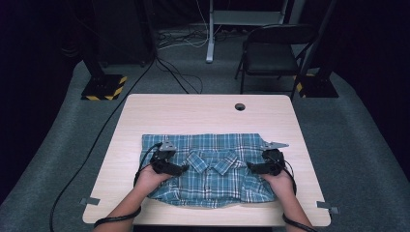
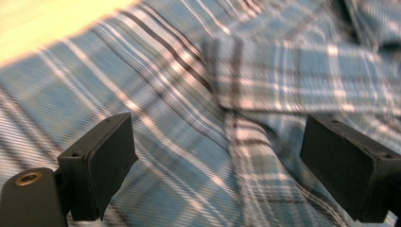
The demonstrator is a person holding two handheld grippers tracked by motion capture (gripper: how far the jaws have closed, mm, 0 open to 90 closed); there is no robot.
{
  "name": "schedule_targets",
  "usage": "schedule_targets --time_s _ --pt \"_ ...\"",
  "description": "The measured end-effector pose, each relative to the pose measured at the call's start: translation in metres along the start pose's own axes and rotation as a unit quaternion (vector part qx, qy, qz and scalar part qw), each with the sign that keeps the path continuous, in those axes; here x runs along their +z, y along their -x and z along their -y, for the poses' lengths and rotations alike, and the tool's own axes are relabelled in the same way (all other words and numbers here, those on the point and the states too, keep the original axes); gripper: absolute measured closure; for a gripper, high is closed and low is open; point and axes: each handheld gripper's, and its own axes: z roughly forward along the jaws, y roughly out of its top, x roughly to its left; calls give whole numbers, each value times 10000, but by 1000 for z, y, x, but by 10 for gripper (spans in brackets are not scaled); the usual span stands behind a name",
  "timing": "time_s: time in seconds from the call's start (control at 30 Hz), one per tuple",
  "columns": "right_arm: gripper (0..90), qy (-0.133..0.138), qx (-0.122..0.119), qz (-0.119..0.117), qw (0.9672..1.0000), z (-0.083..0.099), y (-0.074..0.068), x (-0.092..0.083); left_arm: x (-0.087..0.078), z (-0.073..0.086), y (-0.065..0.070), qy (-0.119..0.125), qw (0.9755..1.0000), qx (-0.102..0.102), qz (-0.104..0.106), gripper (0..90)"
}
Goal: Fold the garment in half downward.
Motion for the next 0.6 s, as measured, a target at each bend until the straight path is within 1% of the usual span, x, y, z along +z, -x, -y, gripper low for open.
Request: schedule_targets --time_s 0.07,0.1,0.2,0.27,0.33,0.37,0.4,0.47,0.6 --pt "64 89 -28 31 10000 -2 -2 -5 -4 -1 -6 119 9998 -115 -49 105" --pt "66 171 -44 45 9998 -3 -3 -9 -5 -1 -10 166 9997 -140 -95 105" --pt "67 487 -44 -6 9988 -8 -8 -20 -5 1 -21 196 9990 -315 -238 104" --pt "67 659 -71 -48 9978 -10 -12 -25 -2 5 -28 110 9987 -377 -335 103" --pt "67 767 -110 -98 9969 -12 -17 -29 3 9 -33 -50 9984 -356 -443 103" --pt "67 776 -149 -142 9968 -13 -19 -29 6 11 -35 -117 9983 -346 -449 103" --pt "67 772 -192 -169 9967 -13 -21 -28 8 13 -37 -149 9983 -365 -429 102" --pt "67 737 -289 -213 9966 -13 -25 -26 11 15 -37 -194 9984 -337 -421 98" --pt "66 557 -377 -308 9973 -11 -30 -18 14 17 -35 -132 9983 -307 -474 89"
